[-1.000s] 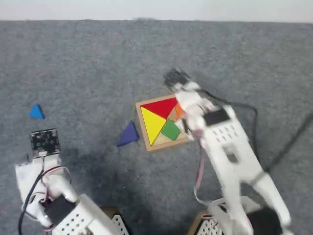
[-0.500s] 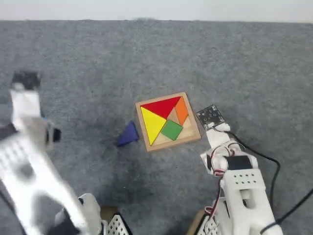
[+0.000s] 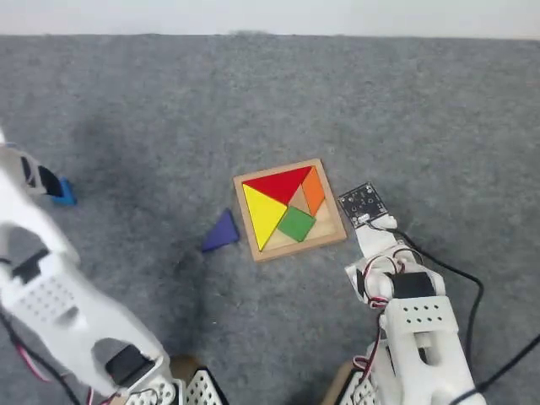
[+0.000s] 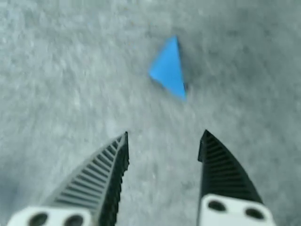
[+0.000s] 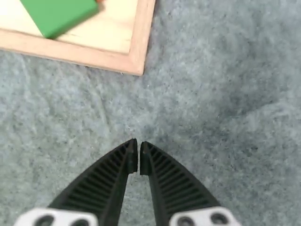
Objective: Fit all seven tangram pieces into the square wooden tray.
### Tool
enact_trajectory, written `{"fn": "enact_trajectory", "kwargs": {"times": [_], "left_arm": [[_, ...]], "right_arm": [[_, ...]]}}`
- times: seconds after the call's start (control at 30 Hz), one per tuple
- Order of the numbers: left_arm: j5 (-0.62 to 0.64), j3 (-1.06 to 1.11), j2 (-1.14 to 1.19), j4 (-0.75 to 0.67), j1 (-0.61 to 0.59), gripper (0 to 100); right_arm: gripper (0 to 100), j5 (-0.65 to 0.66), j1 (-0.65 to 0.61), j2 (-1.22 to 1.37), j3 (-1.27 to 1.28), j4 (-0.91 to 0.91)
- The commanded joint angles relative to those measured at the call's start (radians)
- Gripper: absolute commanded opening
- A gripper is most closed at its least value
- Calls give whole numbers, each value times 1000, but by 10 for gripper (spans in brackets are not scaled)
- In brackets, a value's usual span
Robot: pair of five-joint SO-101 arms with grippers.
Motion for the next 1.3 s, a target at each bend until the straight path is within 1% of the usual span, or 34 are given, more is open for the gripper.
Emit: {"fn": "enact_trajectory", "kwargs": {"times": [0.0, 0.3, 0.53, 0.63, 1.07, 1.17, 1.27], "left_arm": [[46, -262, 170, 18, 3, 233], [8, -662, 514, 121, 31, 232], [8, -820, 671, 133, 81, 232], [8, -832, 703, 133, 87, 231], [5, -831, 778, 140, 87, 157], [0, -797, 764, 140, 91, 148], [-32, -727, 726, 140, 101, 130]], "right_arm": [[15, -14, 7, -25, -9, -25], [13, -15, 7, -24, -6, -35], [15, -15, 5, -31, 23, -68], [15, -15, 7, -31, 23, -70], [15, -15, 7, -31, 23, -70], [16, -15, 7, -31, 23, -70], [16, -15, 7, -31, 23, -71]]}}
